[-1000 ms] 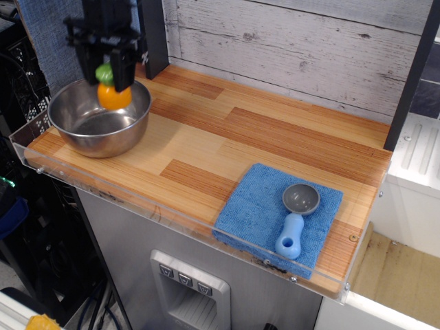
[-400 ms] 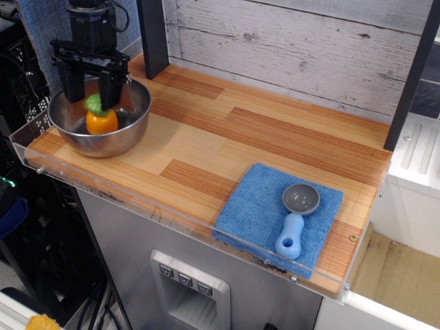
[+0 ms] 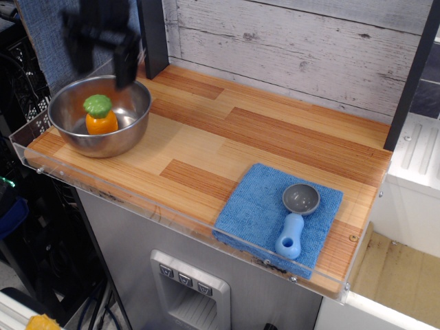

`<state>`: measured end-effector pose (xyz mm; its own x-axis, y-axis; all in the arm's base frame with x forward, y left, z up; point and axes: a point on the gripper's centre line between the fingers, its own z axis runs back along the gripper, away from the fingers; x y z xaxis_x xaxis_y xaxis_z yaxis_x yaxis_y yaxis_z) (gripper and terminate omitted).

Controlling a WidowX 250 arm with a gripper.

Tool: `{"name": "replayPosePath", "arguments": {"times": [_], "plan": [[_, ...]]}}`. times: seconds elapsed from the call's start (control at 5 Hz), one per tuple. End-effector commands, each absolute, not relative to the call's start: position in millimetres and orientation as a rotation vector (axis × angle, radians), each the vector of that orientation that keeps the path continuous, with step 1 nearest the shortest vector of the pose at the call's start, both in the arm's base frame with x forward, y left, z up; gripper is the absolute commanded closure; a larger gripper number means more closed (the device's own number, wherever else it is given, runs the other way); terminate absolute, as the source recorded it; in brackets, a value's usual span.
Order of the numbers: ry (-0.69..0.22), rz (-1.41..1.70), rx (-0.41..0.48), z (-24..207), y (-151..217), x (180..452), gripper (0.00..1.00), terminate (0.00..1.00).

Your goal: Place the pineapple into the metal bowl.

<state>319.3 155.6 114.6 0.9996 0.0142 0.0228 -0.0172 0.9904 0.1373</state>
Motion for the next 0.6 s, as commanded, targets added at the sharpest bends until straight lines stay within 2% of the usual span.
{"name": "replayPosePath", "arguments": {"times": [0.0,0.2,0.4], "plan": [[-0.226,-0.06,0.101,181.3,93.1,331.8,0.0,0.0],[-0.177,-0.053,0.034,170.3,73.0,342.7,0.0,0.0],[-0.132,-0.05,0.002,156.9,64.0,341.7,0.0,0.0]]}}
